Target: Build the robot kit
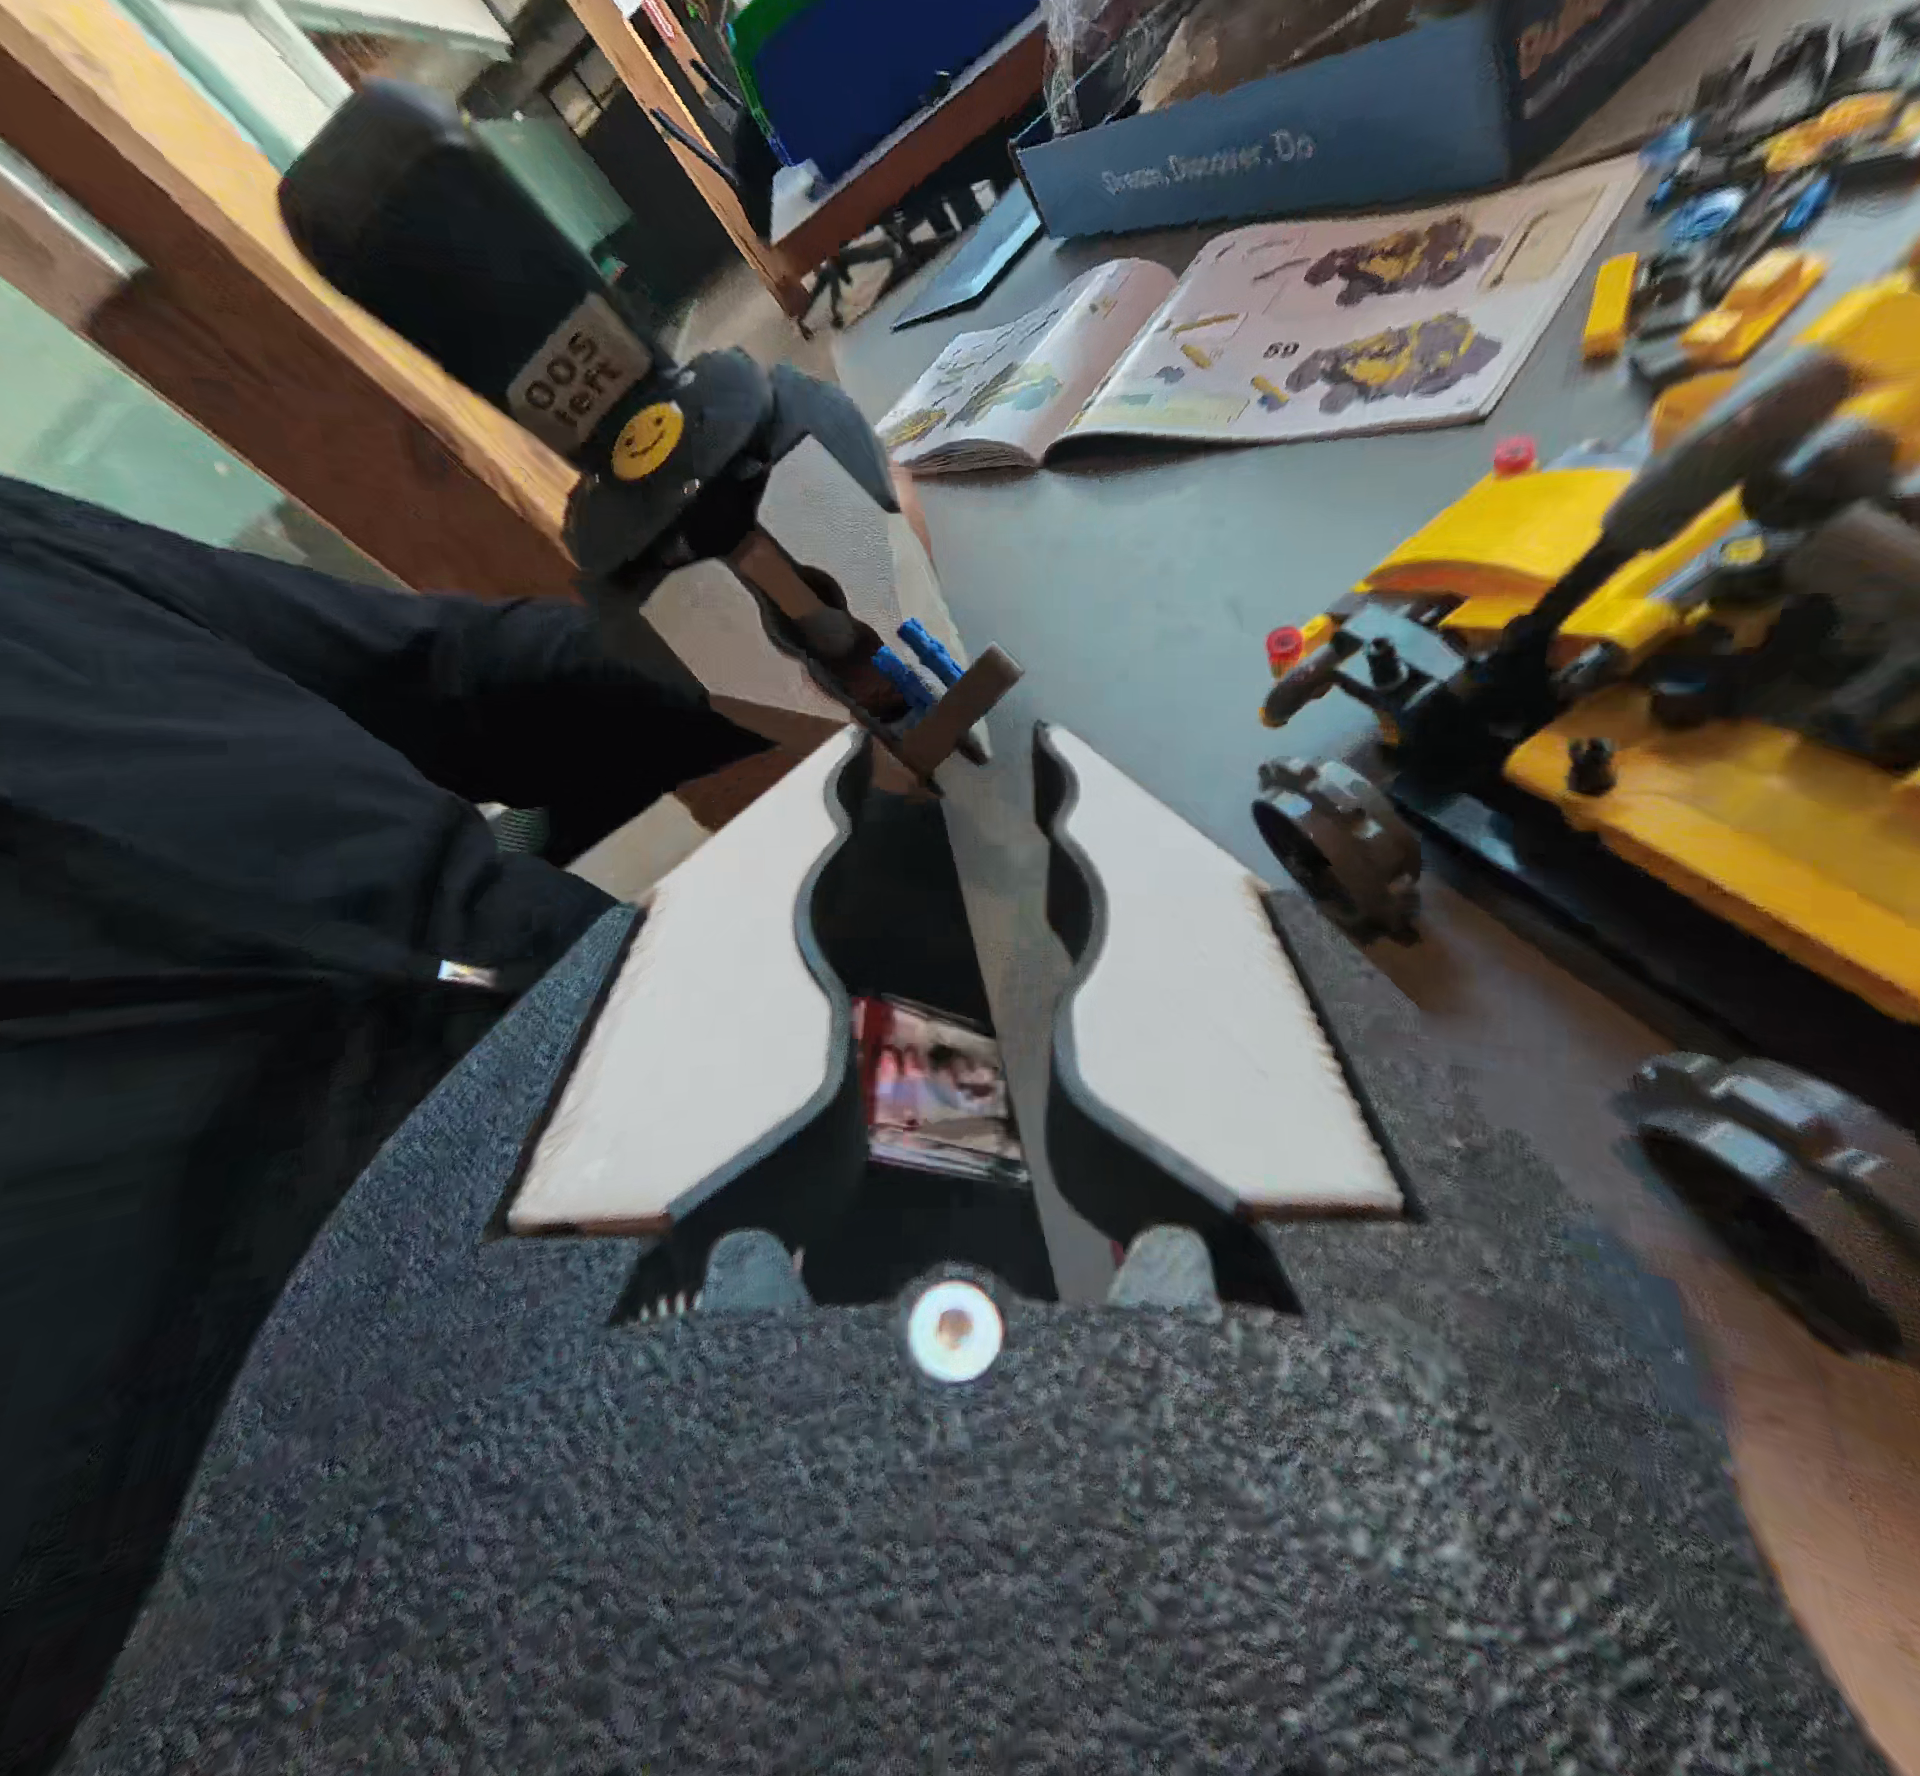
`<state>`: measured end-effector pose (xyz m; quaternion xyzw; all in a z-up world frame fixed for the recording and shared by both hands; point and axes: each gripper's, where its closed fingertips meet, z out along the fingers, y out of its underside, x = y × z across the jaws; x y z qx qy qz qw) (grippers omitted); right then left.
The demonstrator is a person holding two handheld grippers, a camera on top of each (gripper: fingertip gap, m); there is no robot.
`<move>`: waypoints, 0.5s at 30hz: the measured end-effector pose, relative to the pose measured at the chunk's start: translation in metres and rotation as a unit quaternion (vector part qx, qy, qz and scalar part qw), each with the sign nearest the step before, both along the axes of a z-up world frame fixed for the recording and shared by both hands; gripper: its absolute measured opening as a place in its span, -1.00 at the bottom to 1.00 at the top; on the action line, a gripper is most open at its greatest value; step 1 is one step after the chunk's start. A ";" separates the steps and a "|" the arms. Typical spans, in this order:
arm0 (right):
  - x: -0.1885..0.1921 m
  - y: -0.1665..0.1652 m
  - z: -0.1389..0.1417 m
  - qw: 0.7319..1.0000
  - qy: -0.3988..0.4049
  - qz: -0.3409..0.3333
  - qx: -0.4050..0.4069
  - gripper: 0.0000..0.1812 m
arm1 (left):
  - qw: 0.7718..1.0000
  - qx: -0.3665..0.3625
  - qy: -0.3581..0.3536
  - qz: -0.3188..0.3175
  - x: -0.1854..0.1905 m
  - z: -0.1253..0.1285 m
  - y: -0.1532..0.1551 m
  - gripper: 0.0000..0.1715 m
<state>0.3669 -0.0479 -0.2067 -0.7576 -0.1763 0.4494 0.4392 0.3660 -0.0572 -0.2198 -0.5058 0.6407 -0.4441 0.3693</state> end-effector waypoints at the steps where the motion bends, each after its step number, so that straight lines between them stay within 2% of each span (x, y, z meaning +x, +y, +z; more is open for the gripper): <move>1: 0.002 -0.001 0.004 0.999 -0.026 -0.003 0.027 -0.63 | 0.999 -0.046 -0.016 -0.017 0.000 0.007 -0.005 -0.93; 4: 0.000 -0.006 0.016 0.995 -0.059 0.006 0.083 -0.62 | 0.978 -0.176 -0.066 -0.086 -0.003 0.027 -0.019 -0.93; 6: -0.004 -0.013 0.030 0.991 -0.046 0.032 0.118 -0.62 | 0.951 -0.264 -0.072 -0.146 -0.009 0.037 -0.031 -0.93; 9: -0.005 -0.025 0.038 0.979 -0.074 0.080 0.171 -0.63 | 0.903 -0.365 -0.074 -0.212 -0.017 0.051 -0.039 -0.93; 11: -0.005 -0.027 0.037 0.969 -0.121 0.098 0.192 -0.63 | 0.889 -0.394 -0.073 -0.221 -0.018 0.053 -0.039 -0.93; 15: -0.006 -0.022 0.033 0.932 -0.250 0.086 0.246 -0.67 | 0.889 -0.401 -0.060 -0.213 -0.014 0.047 -0.038 -0.93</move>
